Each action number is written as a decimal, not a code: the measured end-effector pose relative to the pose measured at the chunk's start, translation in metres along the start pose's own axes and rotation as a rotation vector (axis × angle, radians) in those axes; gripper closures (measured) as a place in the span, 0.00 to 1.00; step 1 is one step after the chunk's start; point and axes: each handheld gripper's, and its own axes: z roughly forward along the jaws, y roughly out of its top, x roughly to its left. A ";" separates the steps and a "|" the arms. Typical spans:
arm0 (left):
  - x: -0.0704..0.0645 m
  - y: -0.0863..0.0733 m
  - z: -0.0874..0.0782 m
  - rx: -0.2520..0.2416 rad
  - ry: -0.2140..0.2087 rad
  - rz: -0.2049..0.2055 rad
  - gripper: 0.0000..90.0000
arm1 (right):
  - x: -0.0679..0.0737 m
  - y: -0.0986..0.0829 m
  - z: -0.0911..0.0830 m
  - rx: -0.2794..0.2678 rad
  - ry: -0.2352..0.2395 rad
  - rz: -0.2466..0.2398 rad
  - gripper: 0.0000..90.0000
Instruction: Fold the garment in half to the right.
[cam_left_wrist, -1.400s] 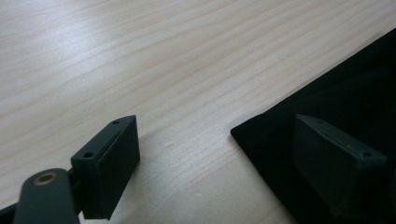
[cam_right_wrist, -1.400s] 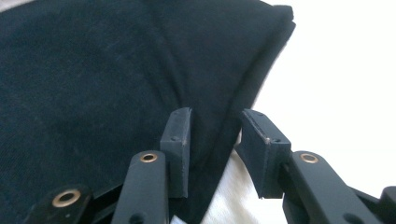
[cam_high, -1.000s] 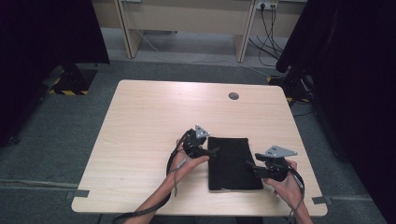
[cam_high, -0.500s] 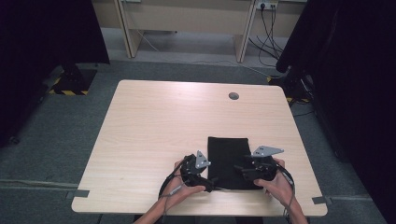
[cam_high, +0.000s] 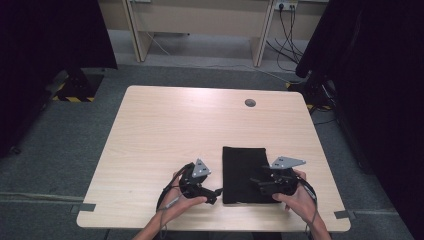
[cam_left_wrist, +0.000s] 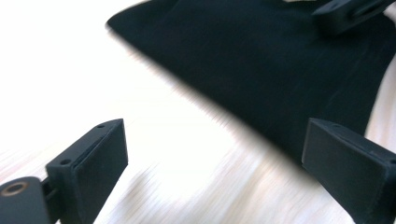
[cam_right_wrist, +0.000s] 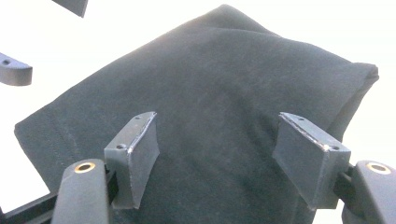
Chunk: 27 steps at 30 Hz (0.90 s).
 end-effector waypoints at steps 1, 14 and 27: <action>0.003 -0.002 -0.001 0.008 0.006 -0.006 0.06 | 0.000 0.000 0.001 0.002 0.003 0.003 0.34; 0.022 -0.030 -0.020 0.060 0.037 -0.019 0.03 | 0.001 -0.003 0.005 0.016 0.005 0.012 0.28; 0.025 -0.046 -0.033 0.075 0.097 0.011 0.00 | 0.002 0.003 -0.001 -0.017 -0.004 0.004 0.23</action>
